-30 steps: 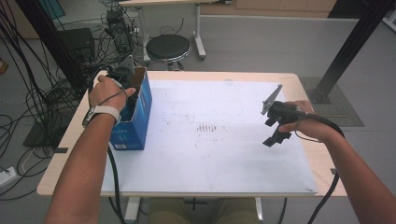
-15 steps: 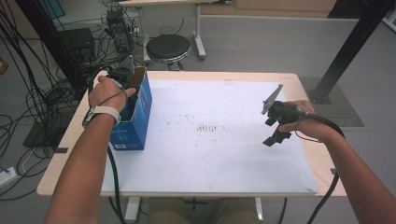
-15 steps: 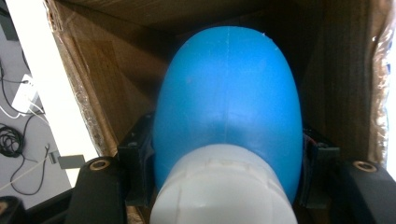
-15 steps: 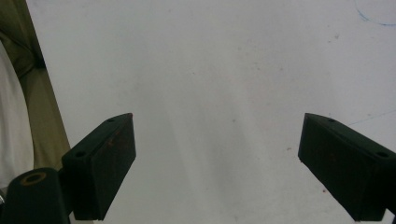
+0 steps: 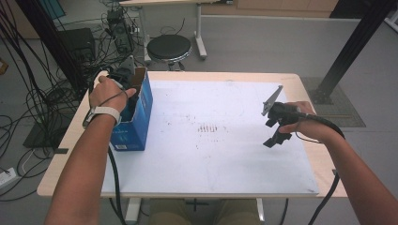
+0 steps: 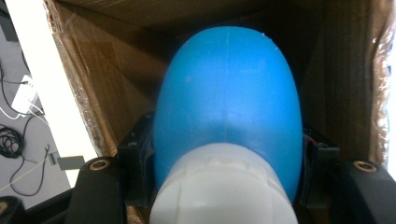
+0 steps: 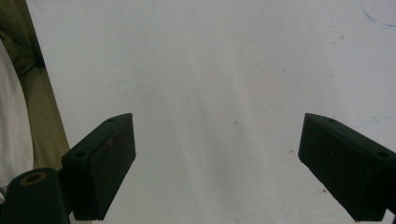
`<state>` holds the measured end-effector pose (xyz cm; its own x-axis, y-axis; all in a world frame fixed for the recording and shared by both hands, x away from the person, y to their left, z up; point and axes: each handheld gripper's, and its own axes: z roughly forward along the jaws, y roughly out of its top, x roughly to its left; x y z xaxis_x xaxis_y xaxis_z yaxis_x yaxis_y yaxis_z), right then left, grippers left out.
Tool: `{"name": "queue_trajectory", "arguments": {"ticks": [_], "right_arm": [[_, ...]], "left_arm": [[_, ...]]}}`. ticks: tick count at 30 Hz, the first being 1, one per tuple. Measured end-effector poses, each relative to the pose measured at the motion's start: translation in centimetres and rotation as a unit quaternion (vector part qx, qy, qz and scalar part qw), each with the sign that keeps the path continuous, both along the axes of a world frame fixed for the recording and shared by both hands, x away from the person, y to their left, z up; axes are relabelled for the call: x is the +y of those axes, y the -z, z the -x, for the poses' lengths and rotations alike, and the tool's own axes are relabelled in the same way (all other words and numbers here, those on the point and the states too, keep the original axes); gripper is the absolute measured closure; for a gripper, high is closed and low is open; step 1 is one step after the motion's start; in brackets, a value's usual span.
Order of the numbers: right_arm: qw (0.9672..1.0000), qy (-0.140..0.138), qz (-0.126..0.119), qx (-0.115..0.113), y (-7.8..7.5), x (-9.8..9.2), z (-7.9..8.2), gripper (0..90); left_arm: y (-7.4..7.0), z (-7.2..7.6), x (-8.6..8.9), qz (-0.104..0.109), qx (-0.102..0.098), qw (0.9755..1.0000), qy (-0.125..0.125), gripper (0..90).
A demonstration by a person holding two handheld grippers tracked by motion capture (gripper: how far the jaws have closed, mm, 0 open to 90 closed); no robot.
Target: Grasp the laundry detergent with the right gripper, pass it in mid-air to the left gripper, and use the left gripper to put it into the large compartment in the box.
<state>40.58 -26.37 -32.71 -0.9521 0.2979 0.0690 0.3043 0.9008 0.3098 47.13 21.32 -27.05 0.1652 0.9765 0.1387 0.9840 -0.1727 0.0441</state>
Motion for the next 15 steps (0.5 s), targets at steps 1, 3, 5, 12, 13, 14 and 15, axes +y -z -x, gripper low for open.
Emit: {"name": "queue_trajectory", "arguments": {"ticks": [1, 3, 5, 12, 13, 14, 15], "right_arm": [[1.0000, 0.000, 0.000, 0.000, 0.01, 0.00, -0.01, 11.2], [1.0000, 0.001, 0.000, 0.000, 0.00, -0.01, -0.03, 11.2], [1.0000, 0.000, -0.001, -0.001, 0.00, 0.01, -0.06, 11.2], [1.0000, -0.001, -0.001, -0.002, -0.03, 0.07, 0.00, 11.2], [1.0000, -0.001, 0.000, -0.003, -0.07, 0.07, 0.01, 11.2], [1.0000, -0.001, -0.001, -0.003, -0.08, 0.07, 0.01, 11.2], [1.0000, -0.001, 0.000, -0.003, -0.09, 0.07, 0.01, 11.2]], "left_arm": [[-0.01, 0.00, 0.01, 0.000, 0.000, 1.0000, 0.000, 36.9], [0.00, -0.01, 0.02, 0.000, 0.000, 1.0000, 0.001, 36.9], [0.00, -0.01, 0.03, 0.001, 0.000, 1.0000, 0.000, 36.9], [-0.02, 0.04, 0.16, 0.003, -0.001, 1.0000, 0.001, 36.9], [-0.01, 0.06, 0.18, 0.003, -0.001, 1.0000, 0.000, 36.9], [-0.02, 0.07, 0.19, 0.003, -0.002, 1.0000, 0.000, 36.9], [0.00, 0.10, 0.19, 0.003, -0.003, 1.0000, 0.000, 36.9]]}}
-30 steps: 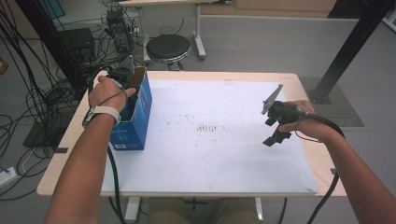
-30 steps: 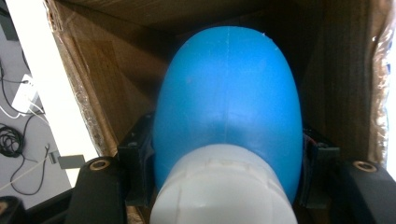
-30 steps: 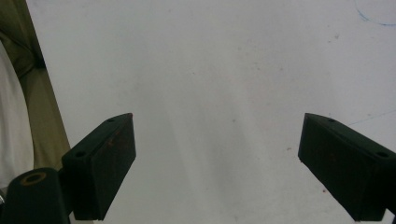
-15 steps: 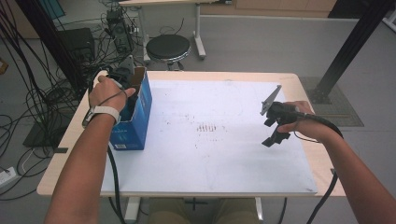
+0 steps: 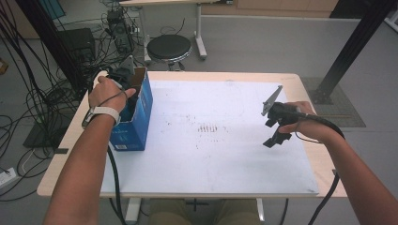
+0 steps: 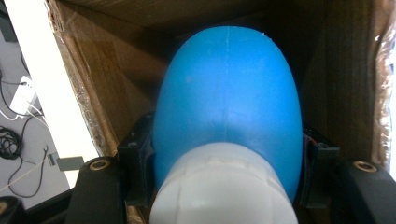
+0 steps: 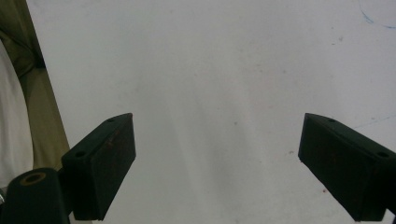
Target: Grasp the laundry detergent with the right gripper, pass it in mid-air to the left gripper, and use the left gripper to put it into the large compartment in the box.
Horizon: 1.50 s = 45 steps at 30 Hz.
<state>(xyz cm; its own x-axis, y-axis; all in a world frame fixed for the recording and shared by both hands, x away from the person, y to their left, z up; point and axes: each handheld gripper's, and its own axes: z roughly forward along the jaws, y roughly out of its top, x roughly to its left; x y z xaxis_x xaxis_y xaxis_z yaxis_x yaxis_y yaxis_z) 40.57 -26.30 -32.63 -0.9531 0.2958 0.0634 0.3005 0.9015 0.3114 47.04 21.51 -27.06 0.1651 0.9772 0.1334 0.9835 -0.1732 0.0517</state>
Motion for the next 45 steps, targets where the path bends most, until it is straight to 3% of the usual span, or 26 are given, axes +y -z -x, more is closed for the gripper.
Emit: {"name": "queue_trajectory", "arguments": {"ticks": [45], "right_arm": [[1.0000, 0.002, 0.002, -0.001, 0.00, -0.01, 0.13, 11.1]], "left_arm": [[-0.02, 0.26, 0.00, 0.001, -0.005, 1.0000, 0.003, 36.9]]}}
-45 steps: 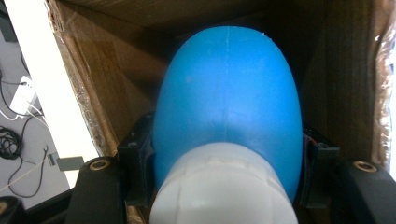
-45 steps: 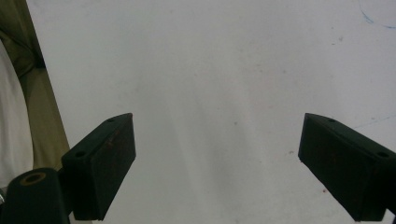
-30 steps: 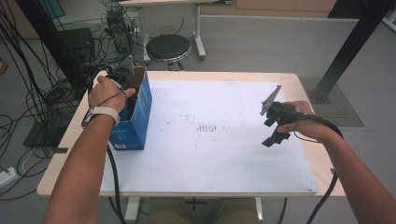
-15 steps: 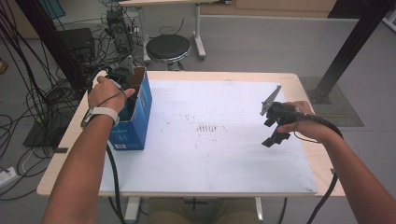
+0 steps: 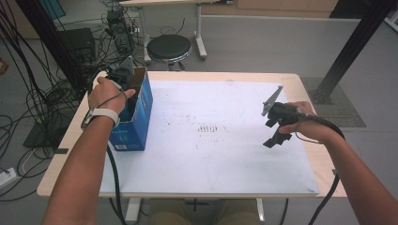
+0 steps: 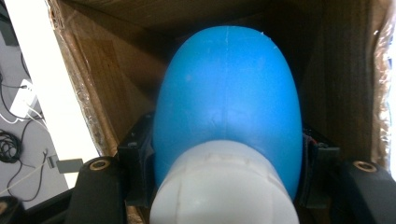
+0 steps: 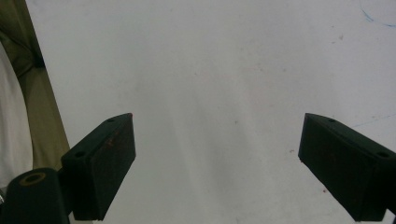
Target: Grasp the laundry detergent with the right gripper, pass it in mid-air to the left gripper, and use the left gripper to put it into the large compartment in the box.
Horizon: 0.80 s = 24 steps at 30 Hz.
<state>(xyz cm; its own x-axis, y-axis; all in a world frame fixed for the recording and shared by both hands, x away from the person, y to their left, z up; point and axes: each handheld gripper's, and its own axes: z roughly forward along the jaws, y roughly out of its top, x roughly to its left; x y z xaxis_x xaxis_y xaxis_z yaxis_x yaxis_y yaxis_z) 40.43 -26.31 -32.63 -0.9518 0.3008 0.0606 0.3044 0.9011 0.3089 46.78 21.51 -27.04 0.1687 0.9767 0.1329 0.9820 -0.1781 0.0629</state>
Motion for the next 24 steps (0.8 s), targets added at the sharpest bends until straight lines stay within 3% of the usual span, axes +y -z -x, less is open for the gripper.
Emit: {"name": "queue_trajectory", "arguments": {"ticks": [24], "right_arm": [[1.0000, -0.004, 0.000, 0.001, 0.06, 0.22, -0.02, 11.1]], "left_arm": [[-0.01, 0.06, 0.14, 0.002, -0.002, 1.0000, 0.000, 36.9]]}}
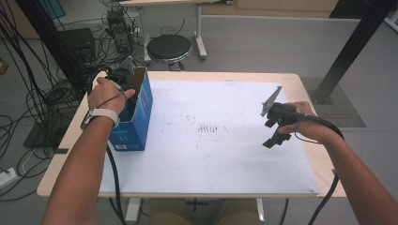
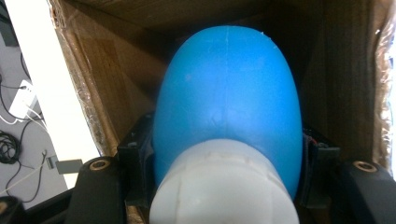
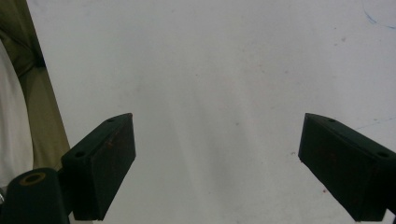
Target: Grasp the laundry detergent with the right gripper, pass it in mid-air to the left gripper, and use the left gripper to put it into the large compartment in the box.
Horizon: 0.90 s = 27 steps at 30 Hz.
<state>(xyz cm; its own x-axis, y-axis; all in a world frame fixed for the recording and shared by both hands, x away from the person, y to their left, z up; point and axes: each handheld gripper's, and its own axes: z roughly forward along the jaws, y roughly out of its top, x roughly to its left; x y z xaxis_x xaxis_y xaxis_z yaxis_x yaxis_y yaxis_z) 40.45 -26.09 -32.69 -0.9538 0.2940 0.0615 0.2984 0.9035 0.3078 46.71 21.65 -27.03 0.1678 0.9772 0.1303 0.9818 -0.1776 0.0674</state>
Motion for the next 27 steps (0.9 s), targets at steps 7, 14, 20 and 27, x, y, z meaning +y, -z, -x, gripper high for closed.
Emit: {"name": "queue_trajectory", "arguments": {"ticks": [7, 14, 20, 27], "right_arm": [[1.0000, 0.001, 0.000, 0.001, -0.03, 0.02, 0.05, 11.1], [1.0000, 0.002, 0.000, 0.002, 0.03, 0.02, 0.09, 11.1], [1.0000, 0.002, -0.001, 0.002, 0.08, -0.02, 0.12, 11.1], [1.0000, 0.002, -0.001, 0.003, 0.16, -0.02, 0.12, 11.1]], "left_arm": [[0.00, 0.03, 0.03, 0.000, 0.000, 1.0000, 0.001, 36.9], [0.01, 0.04, -0.05, -0.001, -0.001, 1.0000, 0.002, 36.9], [0.00, 0.04, 0.03, 0.000, -0.002, 1.0000, 0.003, 36.9], [0.01, 0.02, 0.02, 0.002, -0.003, 1.0000, 0.001, 36.9]]}}
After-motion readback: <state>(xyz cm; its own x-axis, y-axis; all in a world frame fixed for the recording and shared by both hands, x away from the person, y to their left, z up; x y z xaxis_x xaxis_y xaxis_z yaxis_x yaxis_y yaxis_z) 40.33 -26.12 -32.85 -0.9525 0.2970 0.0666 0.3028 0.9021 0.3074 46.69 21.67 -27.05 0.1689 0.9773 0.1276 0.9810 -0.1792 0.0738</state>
